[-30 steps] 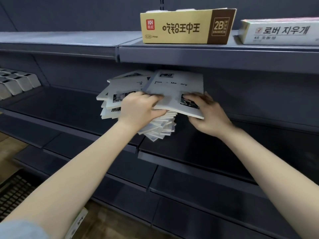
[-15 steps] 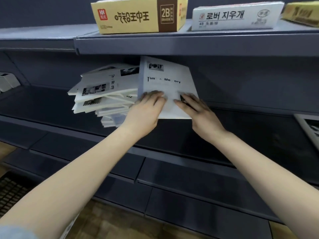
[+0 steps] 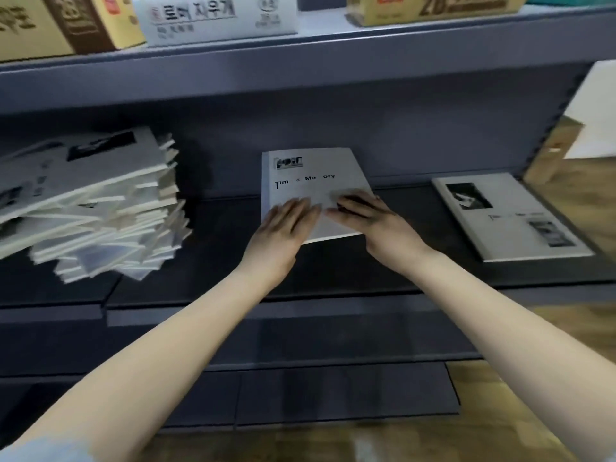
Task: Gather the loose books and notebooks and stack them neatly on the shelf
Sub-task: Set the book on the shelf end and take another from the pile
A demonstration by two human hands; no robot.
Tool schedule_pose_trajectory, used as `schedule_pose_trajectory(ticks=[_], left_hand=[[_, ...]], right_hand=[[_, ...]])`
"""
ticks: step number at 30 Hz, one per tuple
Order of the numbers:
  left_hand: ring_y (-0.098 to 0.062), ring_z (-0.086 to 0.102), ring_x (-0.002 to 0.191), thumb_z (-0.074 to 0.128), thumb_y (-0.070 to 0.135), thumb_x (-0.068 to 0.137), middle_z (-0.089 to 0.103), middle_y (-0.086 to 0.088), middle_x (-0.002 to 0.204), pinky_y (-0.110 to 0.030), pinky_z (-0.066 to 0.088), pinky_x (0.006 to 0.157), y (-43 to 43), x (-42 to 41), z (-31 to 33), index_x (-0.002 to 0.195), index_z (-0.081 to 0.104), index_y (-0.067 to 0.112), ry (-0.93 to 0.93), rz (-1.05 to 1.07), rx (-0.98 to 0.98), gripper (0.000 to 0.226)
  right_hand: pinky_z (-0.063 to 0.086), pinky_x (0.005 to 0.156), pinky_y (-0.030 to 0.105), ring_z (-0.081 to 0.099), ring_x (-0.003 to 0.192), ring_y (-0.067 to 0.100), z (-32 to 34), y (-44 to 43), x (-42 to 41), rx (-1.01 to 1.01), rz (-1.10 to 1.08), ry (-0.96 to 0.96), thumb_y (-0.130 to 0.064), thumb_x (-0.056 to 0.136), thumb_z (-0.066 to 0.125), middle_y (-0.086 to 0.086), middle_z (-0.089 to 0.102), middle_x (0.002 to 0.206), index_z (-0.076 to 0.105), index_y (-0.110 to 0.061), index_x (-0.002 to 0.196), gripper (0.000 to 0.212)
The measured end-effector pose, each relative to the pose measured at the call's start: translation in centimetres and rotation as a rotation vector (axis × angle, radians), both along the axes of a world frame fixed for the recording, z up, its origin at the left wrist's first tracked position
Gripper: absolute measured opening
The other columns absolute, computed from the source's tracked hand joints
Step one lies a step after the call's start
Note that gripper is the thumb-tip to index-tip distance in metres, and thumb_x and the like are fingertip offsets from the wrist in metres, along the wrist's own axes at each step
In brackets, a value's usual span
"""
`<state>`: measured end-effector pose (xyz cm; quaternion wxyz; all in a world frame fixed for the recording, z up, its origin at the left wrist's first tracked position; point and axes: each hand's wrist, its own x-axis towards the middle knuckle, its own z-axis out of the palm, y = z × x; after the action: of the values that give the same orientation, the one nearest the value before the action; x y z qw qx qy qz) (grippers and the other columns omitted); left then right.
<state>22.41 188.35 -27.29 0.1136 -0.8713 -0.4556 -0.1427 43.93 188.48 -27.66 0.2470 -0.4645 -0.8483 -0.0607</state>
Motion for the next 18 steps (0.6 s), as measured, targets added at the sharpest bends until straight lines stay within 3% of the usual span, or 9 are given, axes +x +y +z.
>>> schedule_pose_trajectory(ticks=[4,11,14,18], left_hand=[[-0.033,0.024,0.141,0.048,-0.022,0.071,0.026,-0.016,0.153,-0.039,0.012,0.115,0.6,5.1,-0.4,0.147,0.028,0.009,0.003,-0.122,-0.039,0.085],[-0.023,0.007,0.146,0.042,-0.019,0.081,0.01,-0.008,0.158,-0.025,-0.004,0.112,1.3,15.8,-1.4,0.151,0.013,0.015,0.0,-0.298,-0.117,0.083],[-0.019,0.003,0.146,0.04,-0.018,0.083,0.005,-0.005,0.159,-0.025,-0.001,0.115,1.2,20.6,-2.0,0.151,0.008,0.019,0.014,-0.36,-0.186,0.084],[-0.022,0.008,0.146,0.041,-0.011,0.087,0.007,-0.007,0.159,-0.031,0.011,0.117,0.4,26.2,-3.7,0.151,0.012,0.021,0.115,-0.384,-0.324,0.078]], right_hand=[[0.025,0.107,0.062,0.037,0.134,0.034,-1.0,-1.4,5.1,-0.014,-0.152,-0.067,0.025,0.061,0.047,0.007,0.051,0.138,0.054,-0.019,0.132,0.084],[0.039,0.103,0.054,0.045,0.126,0.043,-2.2,-5.0,14.7,-0.053,-0.361,-0.09,0.021,0.062,0.043,0.012,0.052,0.137,0.058,-0.016,0.129,0.078],[0.041,0.099,0.054,0.043,0.126,0.046,-2.7,-7.2,18.6,-0.104,-0.448,-0.075,0.024,0.067,0.045,0.013,0.05,0.139,0.056,-0.018,0.131,0.078],[0.04,0.102,0.044,0.031,0.138,0.032,-3.8,-10.0,23.0,-0.292,-0.533,-0.064,0.018,0.075,0.036,-0.002,0.035,0.15,0.043,-0.031,0.139,0.081]])
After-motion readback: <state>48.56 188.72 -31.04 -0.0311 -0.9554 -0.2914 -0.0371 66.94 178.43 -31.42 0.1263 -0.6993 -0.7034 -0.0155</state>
